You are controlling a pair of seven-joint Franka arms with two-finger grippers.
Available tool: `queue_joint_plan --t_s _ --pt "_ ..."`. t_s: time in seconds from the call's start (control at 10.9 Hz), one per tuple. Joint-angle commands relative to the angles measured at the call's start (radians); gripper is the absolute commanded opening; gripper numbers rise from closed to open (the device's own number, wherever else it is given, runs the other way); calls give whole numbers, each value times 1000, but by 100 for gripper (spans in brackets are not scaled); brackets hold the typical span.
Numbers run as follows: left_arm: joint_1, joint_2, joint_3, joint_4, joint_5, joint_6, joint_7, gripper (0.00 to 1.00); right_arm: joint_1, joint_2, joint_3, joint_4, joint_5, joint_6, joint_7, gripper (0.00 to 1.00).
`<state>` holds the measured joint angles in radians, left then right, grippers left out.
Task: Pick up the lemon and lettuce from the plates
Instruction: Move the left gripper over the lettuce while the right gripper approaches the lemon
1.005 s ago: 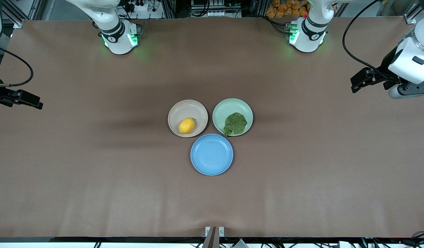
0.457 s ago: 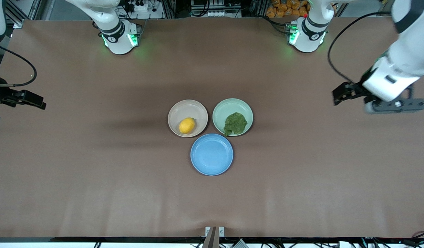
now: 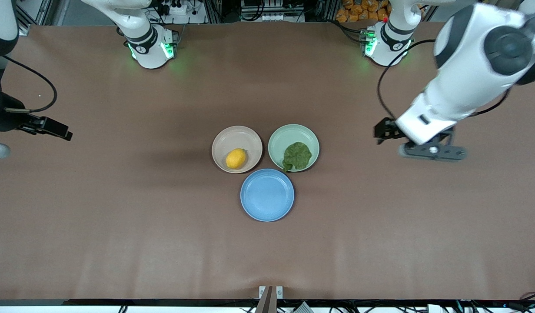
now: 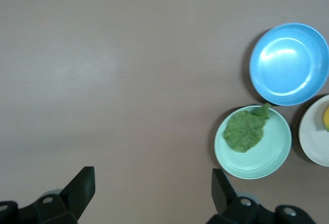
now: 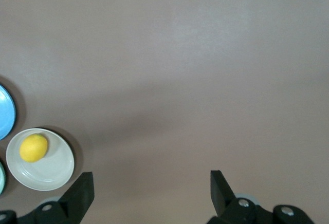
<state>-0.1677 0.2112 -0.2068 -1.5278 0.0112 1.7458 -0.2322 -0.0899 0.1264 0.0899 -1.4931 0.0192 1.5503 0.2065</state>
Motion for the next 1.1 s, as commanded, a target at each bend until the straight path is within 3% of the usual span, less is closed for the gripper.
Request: queue_joint_plan --t_s 0.0,0.37,0.82,1.0 --pt "-136 109 7 14 -10 112 -54 100 35 1 -1 -16 16 66 114 100" --pt "-269 241 9 15 12 179 -308 100 56 15 -1 -16 70 105 201 100" --pt "-361 414 15 15 42 369 -389 100 177 65 -2 -15 67 131 442 100" --pt "-366 464 14 17 78 382 -401 100 235 97 -2 -13 61 155 537 100"
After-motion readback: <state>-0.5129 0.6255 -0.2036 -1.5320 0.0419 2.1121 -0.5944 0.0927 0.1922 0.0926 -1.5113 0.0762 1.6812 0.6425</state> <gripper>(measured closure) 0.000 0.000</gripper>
